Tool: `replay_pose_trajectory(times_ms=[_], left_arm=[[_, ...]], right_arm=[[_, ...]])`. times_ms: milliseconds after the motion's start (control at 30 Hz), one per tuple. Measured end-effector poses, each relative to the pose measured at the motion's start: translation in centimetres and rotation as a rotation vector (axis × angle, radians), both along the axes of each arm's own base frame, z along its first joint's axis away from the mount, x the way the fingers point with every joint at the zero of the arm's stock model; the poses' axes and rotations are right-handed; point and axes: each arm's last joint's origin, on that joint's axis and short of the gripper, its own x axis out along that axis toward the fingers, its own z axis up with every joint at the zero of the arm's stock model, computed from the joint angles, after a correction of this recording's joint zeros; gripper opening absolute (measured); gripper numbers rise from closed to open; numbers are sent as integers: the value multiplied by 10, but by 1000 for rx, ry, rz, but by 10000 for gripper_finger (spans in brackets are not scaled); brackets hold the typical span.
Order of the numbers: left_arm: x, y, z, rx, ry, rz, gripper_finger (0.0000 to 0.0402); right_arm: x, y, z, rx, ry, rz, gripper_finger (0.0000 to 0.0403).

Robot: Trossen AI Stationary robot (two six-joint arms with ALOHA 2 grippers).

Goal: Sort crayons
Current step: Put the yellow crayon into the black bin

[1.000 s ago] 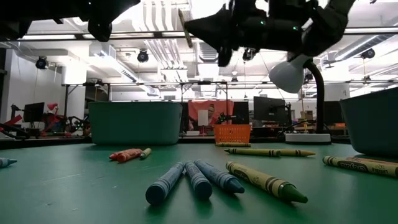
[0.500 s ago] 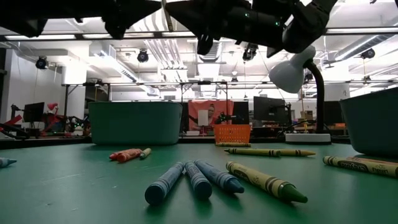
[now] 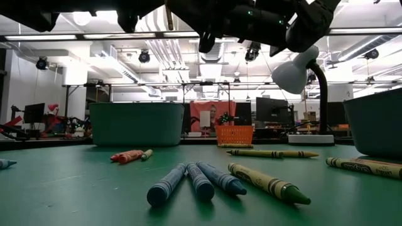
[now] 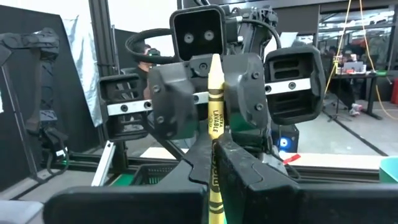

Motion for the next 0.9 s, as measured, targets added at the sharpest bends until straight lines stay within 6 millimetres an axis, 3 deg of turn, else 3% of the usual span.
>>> replay_pose_trajectory(times_ms=[133,467,567,667,767,900], left_arm=[[-2,1,3,-16,-9,-2,10],[-8,-4,13,-77,104,-39,6],[-14,-6,18,-126,344,-41,4],[-29,-5,32,-286,656,32,4],[-55,-5,43,-507,979,185,4],[-86,-16,49,-701,1272,410,4]], right_arm=[[0,2,0,7,1,4,24],[-3,-2,4,63,128,-27,114],[-6,-5,7,63,234,-130,133],[-10,-8,10,49,348,-244,145],[-13,-10,12,31,422,-305,150],[-13,-10,12,19,438,-306,148]])
